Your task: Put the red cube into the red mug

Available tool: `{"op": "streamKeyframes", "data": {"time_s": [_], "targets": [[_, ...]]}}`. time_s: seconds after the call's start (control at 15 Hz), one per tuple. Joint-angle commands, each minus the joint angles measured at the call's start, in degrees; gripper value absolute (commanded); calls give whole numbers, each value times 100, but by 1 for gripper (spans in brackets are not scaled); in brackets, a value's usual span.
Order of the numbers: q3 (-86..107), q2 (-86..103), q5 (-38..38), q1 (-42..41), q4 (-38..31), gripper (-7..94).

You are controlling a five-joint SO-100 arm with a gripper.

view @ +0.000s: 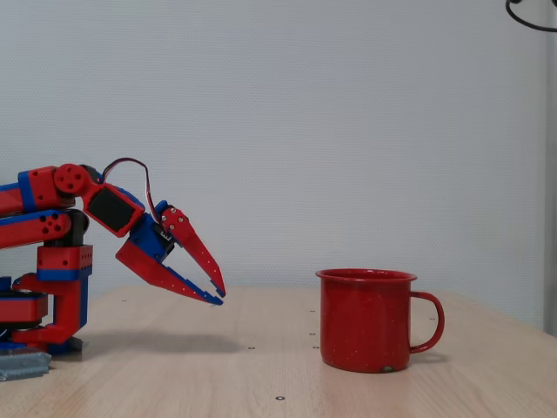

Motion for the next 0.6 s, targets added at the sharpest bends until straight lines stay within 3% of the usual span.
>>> {"op": "streamKeyframes", "data": {"time_s": [0.0,0.53], "targets": [[413,325,26,-193,-176,0],[413,334,325,-105,-53,0]]}}
